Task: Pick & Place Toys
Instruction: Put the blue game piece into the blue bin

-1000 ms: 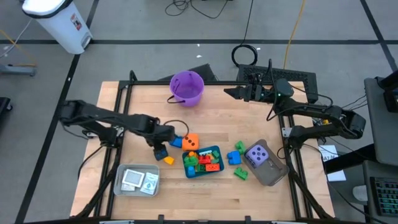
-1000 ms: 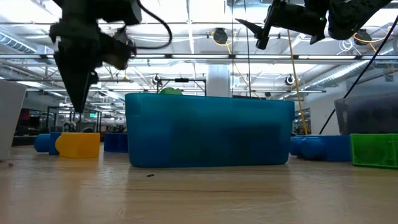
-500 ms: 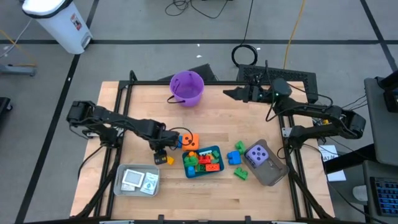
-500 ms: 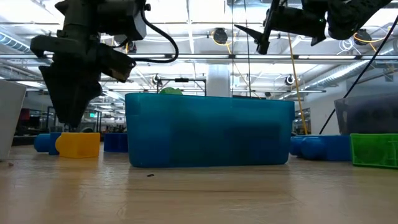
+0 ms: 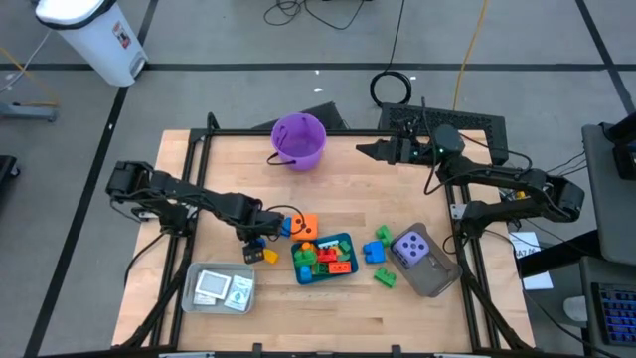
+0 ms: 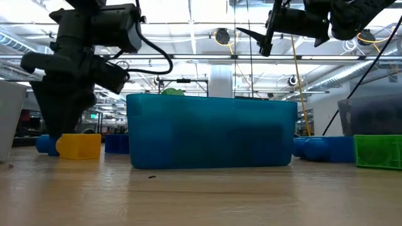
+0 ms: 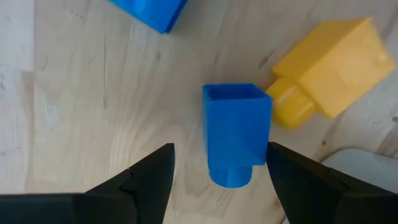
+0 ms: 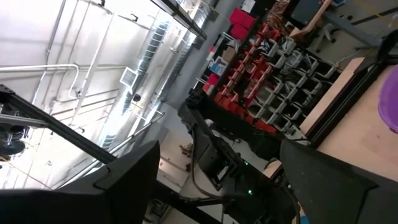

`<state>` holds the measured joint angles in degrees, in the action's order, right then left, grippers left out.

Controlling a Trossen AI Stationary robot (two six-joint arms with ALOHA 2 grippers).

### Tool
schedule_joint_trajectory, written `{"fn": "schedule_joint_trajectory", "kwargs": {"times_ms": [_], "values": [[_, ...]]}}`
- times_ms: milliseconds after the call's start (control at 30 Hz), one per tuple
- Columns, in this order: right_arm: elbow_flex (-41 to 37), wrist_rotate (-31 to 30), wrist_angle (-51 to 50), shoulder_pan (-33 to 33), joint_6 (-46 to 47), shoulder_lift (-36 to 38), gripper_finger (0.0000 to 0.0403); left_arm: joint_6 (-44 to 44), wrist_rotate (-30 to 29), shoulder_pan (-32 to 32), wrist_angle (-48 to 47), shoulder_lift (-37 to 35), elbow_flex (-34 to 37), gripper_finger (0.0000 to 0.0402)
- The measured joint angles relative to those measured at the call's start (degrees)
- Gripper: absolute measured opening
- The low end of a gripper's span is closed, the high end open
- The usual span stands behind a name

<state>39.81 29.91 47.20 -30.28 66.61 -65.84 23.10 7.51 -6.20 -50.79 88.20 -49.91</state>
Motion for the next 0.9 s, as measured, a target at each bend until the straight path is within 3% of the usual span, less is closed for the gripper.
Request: {"fn": "schedule_joint_trajectory", "kwargs": {"times_ms": [367, 733, 900], "values": [[0.0, 0.0, 0.1, 0.0, 0.0, 0.0, 0.0325, 0.3, -2.4, 0.0, 2.9, 0.0, 1.1, 0.023], [0.0, 0.0, 0.1, 0.0, 0.1, 0.0, 0.0325, 0.7, -3.0, 0.0, 4.3, 0.3, 1.1, 0.0143], [0.0, -0.1, 0.7, 0.0, 0.2, 0.0, 0.0325, 4.8, -2.9, 0.9, 3.8, -0.5, 1.1, 0.0143]]}}
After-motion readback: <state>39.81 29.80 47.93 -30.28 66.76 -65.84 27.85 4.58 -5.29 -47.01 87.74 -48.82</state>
